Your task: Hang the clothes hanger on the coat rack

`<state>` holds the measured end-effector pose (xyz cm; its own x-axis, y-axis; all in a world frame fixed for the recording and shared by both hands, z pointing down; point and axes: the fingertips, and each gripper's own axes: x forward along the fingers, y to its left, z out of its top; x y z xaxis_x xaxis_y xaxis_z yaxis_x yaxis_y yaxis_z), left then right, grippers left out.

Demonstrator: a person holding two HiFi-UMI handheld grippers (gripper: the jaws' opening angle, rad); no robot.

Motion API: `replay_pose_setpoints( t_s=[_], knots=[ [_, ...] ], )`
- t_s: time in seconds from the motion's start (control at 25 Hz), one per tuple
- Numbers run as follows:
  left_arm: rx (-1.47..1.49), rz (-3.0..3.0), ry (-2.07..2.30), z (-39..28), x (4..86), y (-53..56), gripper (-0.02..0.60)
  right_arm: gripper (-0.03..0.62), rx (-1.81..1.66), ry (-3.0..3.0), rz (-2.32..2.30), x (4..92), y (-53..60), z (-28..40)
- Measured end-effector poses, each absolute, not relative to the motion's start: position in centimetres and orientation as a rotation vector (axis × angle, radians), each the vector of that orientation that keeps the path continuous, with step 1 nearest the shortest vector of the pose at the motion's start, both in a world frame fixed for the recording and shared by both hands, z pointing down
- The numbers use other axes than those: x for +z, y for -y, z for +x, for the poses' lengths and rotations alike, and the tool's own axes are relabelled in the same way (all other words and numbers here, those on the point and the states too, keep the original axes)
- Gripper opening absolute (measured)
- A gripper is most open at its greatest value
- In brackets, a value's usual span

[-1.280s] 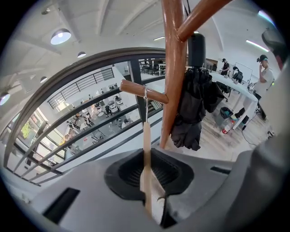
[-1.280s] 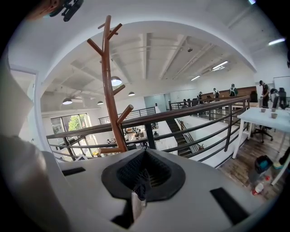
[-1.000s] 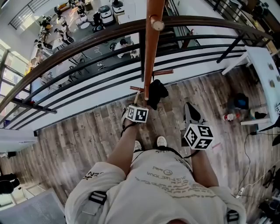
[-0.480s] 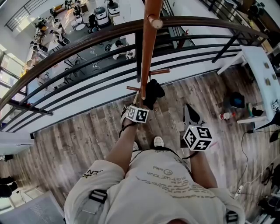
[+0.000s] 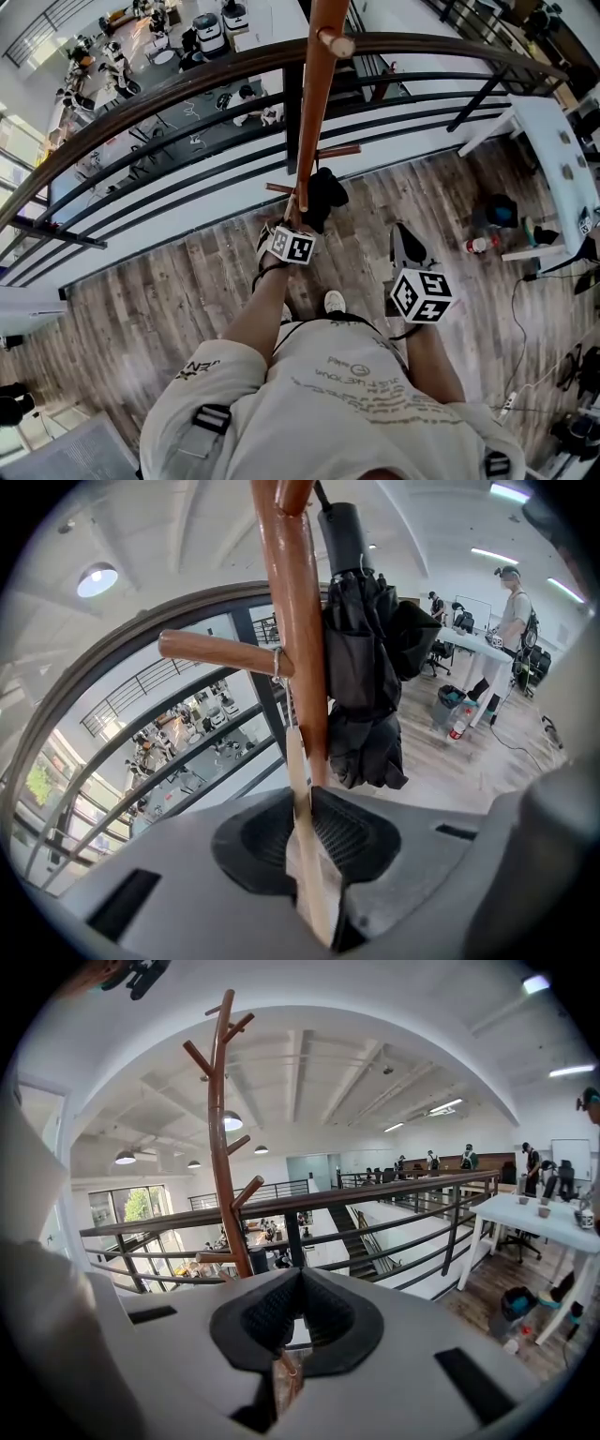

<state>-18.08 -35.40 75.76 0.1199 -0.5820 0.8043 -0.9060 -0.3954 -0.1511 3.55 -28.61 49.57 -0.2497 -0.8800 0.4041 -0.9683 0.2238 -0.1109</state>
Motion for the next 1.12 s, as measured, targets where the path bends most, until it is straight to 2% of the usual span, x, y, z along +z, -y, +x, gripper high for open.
replay_pose_setpoints(
  t_s=[0.68,1.12],
  knots=[
    [1.107,2.045,1.441,-18.5,77.3,35.5,0.063,0.003,0.487,2.223,1.707,50.1,29.0,3.2],
    [0.838,2.050,1.549,-20.9,71.2,33.9,0.067,0.003,0.506,2.323,1.607,49.9,29.8,-0.2]
  ],
)
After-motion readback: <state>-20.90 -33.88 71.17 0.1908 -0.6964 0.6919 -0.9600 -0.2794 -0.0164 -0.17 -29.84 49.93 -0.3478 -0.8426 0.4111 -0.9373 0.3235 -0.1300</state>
